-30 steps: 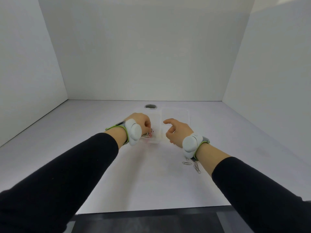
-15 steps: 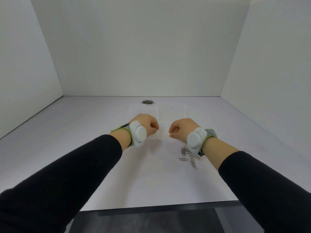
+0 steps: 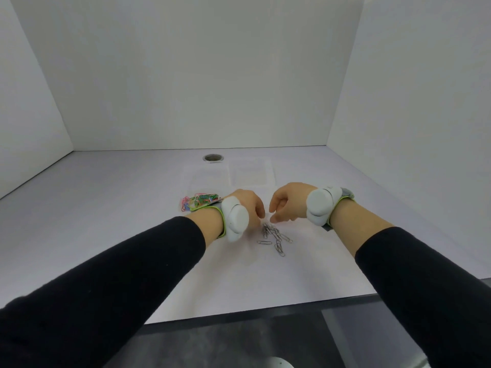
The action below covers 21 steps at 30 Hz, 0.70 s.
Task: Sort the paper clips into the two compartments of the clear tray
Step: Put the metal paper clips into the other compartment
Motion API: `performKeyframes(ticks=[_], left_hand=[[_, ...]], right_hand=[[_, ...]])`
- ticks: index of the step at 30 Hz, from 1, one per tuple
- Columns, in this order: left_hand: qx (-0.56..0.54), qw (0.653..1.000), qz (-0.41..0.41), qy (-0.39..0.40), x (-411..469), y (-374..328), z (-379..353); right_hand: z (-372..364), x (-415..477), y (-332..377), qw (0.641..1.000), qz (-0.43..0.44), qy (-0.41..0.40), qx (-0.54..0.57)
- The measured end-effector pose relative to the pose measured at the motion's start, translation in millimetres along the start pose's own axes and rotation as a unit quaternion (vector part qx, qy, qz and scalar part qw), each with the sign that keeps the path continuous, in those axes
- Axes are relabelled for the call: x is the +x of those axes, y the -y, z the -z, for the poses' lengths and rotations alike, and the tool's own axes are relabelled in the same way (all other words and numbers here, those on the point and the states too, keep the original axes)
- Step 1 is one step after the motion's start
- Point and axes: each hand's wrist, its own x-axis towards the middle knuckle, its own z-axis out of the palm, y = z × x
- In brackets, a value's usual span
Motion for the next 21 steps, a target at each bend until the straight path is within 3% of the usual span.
performKeyframes(ticks=[8, 15, 21], left_hand=[[0.02, 0.995, -0.005, 0.095, -2.8, -3.8, -1.9], [0.01, 0.994, -0.012, 0.106, -3.6, -9.7, -4.4], [-0.035, 0.995, -0.02, 0.095, 0.0, -10.6, -10.2]], right_hand=[[-15.5, -12.6, -19.4, 0.998, -0.018, 0.039, -0.047], [-17.6, -14.8, -20.2, 0.996, -0.019, 0.052, -0.073], [-20.8, -6.4, -17.8, 0.998, -0.021, 0.015, -0.06]])
